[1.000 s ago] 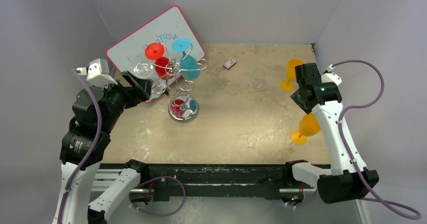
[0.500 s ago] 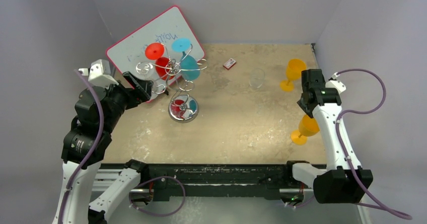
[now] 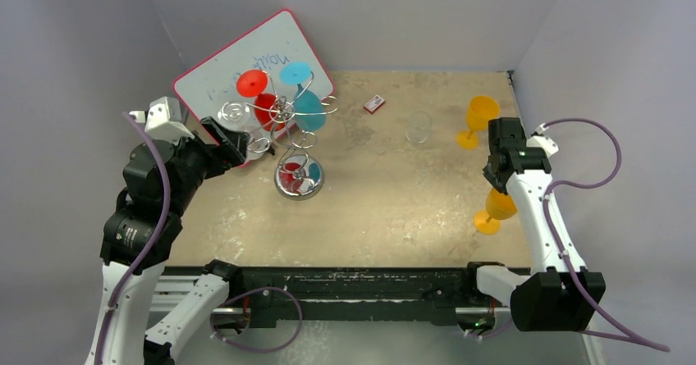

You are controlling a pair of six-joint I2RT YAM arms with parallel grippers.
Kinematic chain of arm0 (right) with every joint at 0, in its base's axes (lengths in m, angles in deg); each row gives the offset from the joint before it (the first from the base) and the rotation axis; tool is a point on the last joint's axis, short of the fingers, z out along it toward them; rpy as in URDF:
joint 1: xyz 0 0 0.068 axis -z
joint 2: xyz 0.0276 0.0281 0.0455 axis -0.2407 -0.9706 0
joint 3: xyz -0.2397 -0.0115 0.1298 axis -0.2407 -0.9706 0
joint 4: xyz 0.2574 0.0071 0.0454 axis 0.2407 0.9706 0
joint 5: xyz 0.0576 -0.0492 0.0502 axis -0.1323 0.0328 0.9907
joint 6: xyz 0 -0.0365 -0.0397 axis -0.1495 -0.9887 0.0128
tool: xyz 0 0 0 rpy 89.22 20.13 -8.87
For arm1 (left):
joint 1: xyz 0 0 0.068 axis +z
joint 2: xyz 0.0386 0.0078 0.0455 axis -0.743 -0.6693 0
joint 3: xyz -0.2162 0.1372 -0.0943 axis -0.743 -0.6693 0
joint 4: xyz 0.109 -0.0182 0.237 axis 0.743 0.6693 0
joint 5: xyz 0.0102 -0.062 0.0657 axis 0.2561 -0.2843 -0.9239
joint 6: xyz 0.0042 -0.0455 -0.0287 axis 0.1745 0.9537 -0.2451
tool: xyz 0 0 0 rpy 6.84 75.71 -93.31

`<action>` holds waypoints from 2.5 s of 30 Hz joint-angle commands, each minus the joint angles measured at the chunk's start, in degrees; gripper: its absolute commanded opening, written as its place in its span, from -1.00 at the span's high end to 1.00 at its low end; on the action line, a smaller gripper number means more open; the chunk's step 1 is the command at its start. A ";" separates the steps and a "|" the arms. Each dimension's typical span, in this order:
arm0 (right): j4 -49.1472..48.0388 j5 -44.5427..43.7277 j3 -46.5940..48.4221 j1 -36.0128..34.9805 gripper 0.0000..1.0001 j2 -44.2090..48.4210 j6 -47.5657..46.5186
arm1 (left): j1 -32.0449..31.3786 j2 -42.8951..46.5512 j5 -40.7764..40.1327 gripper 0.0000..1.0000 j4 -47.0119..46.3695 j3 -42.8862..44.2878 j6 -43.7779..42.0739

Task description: Place the wine glass upside down on the wine glass rack

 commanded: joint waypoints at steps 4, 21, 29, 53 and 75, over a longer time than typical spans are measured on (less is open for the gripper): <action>-2.15 0.08 -0.61 0.32 1.00 1.48 -0.77 | 0.14 0.83 -0.97 -0.62 -1.83 2.39 -1.33; -12.26 7.56 1.05 0.31 1.00 6.84 -18.47 | 0.16 1.60 -4.66 -0.54 -4.86 1.13 -5.92; -14.85 15.01 2.64 -0.99 1.00 7.76 -25.98 | 0.18 2.33 3.73 -0.57 -7.17 0.15 -12.66; -23.66 88.35 5.21 -8.00 1.00 6.75 -46.02 | 0.05 2.76 32.15 -0.50 -15.48 -6.44 -20.90; -95.06 108.14 -5.50 -17.04 1.00 12.37 15.75 | 0.02 8.60 62.57 -0.51 -12.34 -8.38 -46.23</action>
